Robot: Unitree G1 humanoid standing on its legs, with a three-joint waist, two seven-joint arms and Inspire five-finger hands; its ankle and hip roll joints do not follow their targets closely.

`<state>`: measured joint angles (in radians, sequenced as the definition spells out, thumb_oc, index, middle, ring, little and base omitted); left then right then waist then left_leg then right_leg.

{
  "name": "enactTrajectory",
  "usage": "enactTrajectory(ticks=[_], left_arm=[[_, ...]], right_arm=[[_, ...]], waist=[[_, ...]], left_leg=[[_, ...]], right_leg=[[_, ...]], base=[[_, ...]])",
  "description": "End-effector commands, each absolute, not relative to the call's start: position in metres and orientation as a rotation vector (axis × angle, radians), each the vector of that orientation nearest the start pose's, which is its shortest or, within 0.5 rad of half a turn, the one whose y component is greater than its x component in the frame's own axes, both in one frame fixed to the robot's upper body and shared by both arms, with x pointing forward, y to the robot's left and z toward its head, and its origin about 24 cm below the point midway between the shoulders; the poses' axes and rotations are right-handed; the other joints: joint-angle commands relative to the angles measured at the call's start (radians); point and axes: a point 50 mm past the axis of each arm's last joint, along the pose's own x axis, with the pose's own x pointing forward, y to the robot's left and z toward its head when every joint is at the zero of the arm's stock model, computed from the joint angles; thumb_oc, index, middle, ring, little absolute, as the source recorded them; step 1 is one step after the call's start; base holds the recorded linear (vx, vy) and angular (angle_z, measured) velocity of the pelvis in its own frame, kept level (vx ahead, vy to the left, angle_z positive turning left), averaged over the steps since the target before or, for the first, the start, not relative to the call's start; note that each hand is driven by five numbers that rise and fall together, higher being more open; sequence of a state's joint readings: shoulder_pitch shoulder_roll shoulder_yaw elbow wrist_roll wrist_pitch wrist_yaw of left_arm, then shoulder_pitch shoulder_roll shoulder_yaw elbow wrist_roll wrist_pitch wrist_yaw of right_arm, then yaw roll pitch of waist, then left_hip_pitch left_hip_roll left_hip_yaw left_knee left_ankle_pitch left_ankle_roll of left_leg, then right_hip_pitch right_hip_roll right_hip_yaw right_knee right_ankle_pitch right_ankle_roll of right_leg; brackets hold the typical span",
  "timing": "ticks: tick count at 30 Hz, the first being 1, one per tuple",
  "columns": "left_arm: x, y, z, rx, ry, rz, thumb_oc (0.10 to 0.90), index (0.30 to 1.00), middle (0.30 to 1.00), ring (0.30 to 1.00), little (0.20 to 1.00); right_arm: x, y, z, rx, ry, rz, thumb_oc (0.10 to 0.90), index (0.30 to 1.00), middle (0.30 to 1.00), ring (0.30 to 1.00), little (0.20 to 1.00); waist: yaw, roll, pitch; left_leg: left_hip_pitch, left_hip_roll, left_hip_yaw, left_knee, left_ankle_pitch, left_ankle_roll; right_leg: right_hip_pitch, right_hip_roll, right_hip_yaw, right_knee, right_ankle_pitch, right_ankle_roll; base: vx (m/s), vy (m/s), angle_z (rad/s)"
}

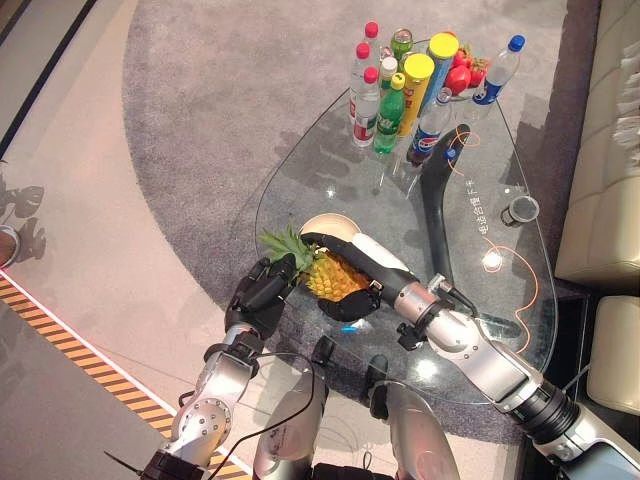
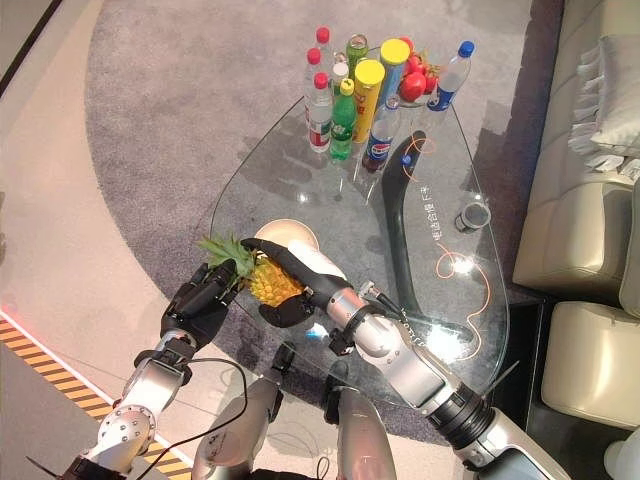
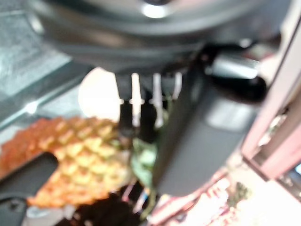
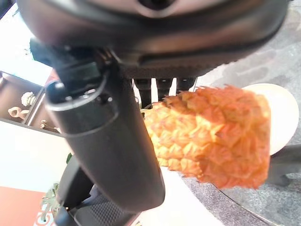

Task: Pick up the fruit to the plate

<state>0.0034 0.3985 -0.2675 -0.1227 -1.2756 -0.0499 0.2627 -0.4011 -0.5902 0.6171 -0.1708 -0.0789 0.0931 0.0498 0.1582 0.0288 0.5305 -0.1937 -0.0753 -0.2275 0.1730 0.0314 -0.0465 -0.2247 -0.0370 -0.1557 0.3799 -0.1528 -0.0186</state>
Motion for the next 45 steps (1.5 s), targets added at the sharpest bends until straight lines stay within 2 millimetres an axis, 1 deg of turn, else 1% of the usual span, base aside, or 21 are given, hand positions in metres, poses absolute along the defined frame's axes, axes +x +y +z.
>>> enactTrajectory(ticks=[1, 9, 15, 19, 21, 24, 27, 28, 29, 33, 45], left_arm=[[0.248, 0.133, 0.087, -0.935, 0.045, -0.219, 0.100, 0.300, 0.300, 0.300, 0.200], [0.249, 0.133, 0.087, -0.932, 0.042, -0.217, 0.100, 0.300, 0.300, 0.300, 0.200], [0.250, 0.135, 0.087, -0.928, 0.041, -0.207, 0.100, 0.300, 0.300, 0.300, 0.200], [0.249, 0.138, 0.085, -0.925, 0.038, -0.193, 0.100, 0.300, 0.300, 0.300, 0.200], [0.250, 0.141, 0.084, -0.922, 0.034, -0.180, 0.100, 0.300, 0.300, 0.300, 0.200], [0.249, 0.143, 0.084, -0.921, 0.032, -0.168, 0.100, 0.300, 0.300, 0.300, 0.200], [0.249, 0.147, 0.083, -0.918, 0.025, -0.152, 0.100, 0.300, 0.300, 0.300, 0.200], [0.249, 0.148, 0.083, -0.917, 0.024, -0.151, 0.100, 0.300, 0.300, 0.300, 0.200], [0.248, 0.150, 0.082, -0.915, 0.020, -0.143, 0.100, 0.300, 0.300, 0.300, 0.200], [0.248, 0.153, 0.081, -0.911, 0.016, -0.137, 0.100, 0.300, 0.300, 0.300, 0.200], [0.251, 0.158, 0.082, -0.880, -0.028, -0.115, 0.100, 0.300, 0.300, 0.300, 0.200]], right_arm=[[0.225, -0.029, 0.173, -0.500, -0.713, 0.866, 0.800, 0.900, 0.900, 0.900, 0.900], [0.228, -0.030, 0.174, -0.519, -0.714, 0.831, 0.800, 0.900, 0.900, 0.900, 0.900], [0.234, -0.035, 0.174, -0.530, -0.711, 0.761, 0.800, 0.900, 0.900, 0.900, 0.900], [0.239, -0.044, 0.175, -0.534, -0.706, 0.678, 0.800, 0.900, 0.900, 0.900, 0.900], [0.243, -0.053, 0.174, -0.547, -0.699, 0.594, 0.800, 0.900, 0.900, 0.900, 0.900], [0.247, -0.061, 0.174, -0.564, -0.691, 0.531, 0.800, 0.900, 0.900, 0.900, 0.900], [0.252, -0.074, 0.172, -0.589, -0.672, 0.443, 0.800, 0.900, 0.900, 0.900, 0.900], [0.253, -0.076, 0.172, -0.590, -0.669, 0.436, 0.800, 0.900, 0.900, 0.900, 0.900], [0.254, -0.082, 0.170, -0.591, -0.657, 0.404, 0.800, 0.900, 0.900, 0.900, 0.900], [0.255, -0.089, 0.168, -0.591, -0.642, 0.375, 0.800, 0.900, 0.900, 0.900, 0.900], [0.258, -0.096, 0.165, -0.600, -0.621, 0.342, 0.800, 0.900, 0.900, 0.900, 0.900]], waist=[[-0.019, -0.054, -0.103], [-0.018, -0.057, -0.101], [-0.018, -0.060, -0.102], [-0.021, -0.062, -0.106], [-0.026, -0.064, -0.108], [-0.030, -0.065, -0.112], [-0.037, -0.066, -0.113], [-0.038, -0.066, -0.112], [-0.041, -0.066, -0.111], [-0.046, -0.066, -0.110], [-0.054, -0.065, -0.098]], left_leg=[[0.005, -0.074, 0.048, 0.054, -0.058, 0.099], [0.006, -0.074, 0.050, 0.055, -0.060, 0.100], [0.010, -0.072, 0.056, 0.054, -0.063, 0.100], [0.013, -0.071, 0.061, 0.056, -0.065, 0.100], [0.017, -0.070, 0.064, 0.055, -0.067, 0.100], [0.020, -0.069, 0.067, 0.055, -0.069, 0.100], [0.019, -0.067, 0.072, 0.058, -0.070, 0.100], [0.018, -0.067, 0.073, 0.059, -0.071, 0.100], [0.018, -0.066, 0.074, 0.061, -0.072, 0.100], [0.018, -0.064, 0.076, 0.063, -0.074, 0.100], [0.007, -0.063, 0.082, 0.071, -0.072, 0.099]], right_leg=[[0.104, 0.012, 0.087, -0.203, 0.119, 0.037], [0.105, 0.011, 0.087, -0.205, 0.121, 0.038], [0.108, 0.009, 0.084, -0.208, 0.123, 0.041], [0.114, 0.009, 0.085, -0.211, 0.123, 0.041], [0.117, 0.010, 0.086, -0.211, 0.123, 0.043], [0.118, 0.011, 0.087, -0.211, 0.122, 0.043], [0.118, 0.012, 0.089, -0.211, 0.123, 0.043], [0.118, 0.012, 0.089, -0.211, 0.123, 0.043], [0.118, 0.013, 0.090, -0.210, 0.123, 0.043], [0.117, 0.013, 0.091, -0.207, 0.122, 0.043], [0.104, 0.014, 0.094, -0.198, 0.121, 0.042]], base=[[0.00, 0.000, 0.00], [0.00, 0.000, 0.00], [0.00, 0.000, 0.00], [0.01, -0.002, -0.02], [0.03, -0.012, -0.09], [0.02, -0.007, -0.10], [0.01, -0.004, -0.05], [0.00, 0.000, 0.00], [0.00, 0.000, 0.00], [0.00, 0.000, 0.00], [0.00, 0.000, 0.00]])
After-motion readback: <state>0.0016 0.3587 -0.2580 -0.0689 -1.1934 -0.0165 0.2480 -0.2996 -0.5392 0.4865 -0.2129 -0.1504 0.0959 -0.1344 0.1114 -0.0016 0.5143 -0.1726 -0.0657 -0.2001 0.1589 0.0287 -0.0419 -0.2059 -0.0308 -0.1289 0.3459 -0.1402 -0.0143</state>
